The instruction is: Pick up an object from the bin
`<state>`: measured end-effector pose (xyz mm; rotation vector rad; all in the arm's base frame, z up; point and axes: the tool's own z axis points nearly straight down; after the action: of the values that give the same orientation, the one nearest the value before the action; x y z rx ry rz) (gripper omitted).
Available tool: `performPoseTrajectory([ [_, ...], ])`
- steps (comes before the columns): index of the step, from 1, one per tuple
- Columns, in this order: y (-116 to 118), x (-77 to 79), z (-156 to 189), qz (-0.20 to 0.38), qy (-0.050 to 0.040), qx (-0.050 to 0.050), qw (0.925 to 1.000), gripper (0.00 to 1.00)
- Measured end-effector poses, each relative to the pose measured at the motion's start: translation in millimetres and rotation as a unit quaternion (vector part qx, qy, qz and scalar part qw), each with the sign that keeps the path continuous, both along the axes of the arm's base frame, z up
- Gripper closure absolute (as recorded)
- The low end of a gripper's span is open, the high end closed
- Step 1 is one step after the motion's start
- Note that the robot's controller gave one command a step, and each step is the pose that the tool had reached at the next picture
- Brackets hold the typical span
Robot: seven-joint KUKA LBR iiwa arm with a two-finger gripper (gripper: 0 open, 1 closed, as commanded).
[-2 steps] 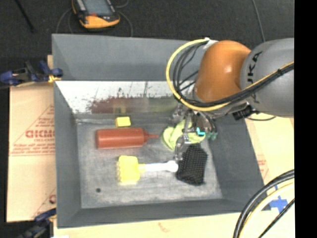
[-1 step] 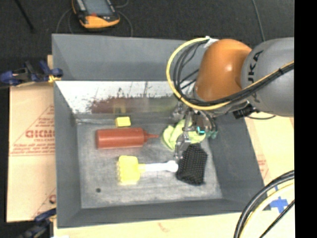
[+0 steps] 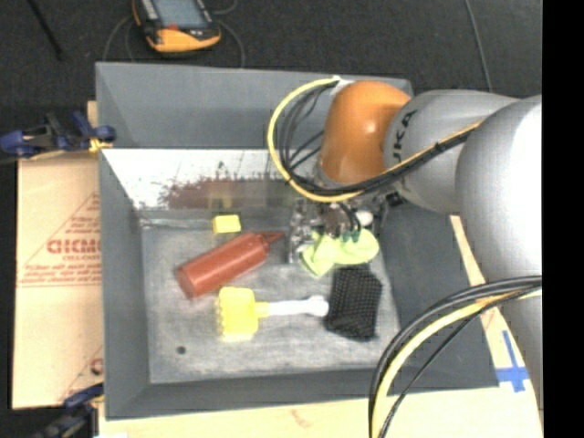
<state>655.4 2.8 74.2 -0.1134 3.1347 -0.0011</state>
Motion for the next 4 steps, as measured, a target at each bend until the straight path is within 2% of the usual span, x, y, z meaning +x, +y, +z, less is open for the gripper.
performPoseTrajectory([
  [1, 0.0, 0.0, 0.0, 0.0, 0.0, 0.0, 1.0, 1.0],
  [2, -5.3, -8.3, 48.5, -0.003, 0.0034, 0.0, 1.0, 1.0],
  [3, -6.2, -6.4, 103.0, -0.003, -0.0014, 0.0, 1.0, 1.0],
  [4, -85.9, -21.6, 59.7, 0.193, 0.0019, -0.001, 0.9812, 0.0],
])
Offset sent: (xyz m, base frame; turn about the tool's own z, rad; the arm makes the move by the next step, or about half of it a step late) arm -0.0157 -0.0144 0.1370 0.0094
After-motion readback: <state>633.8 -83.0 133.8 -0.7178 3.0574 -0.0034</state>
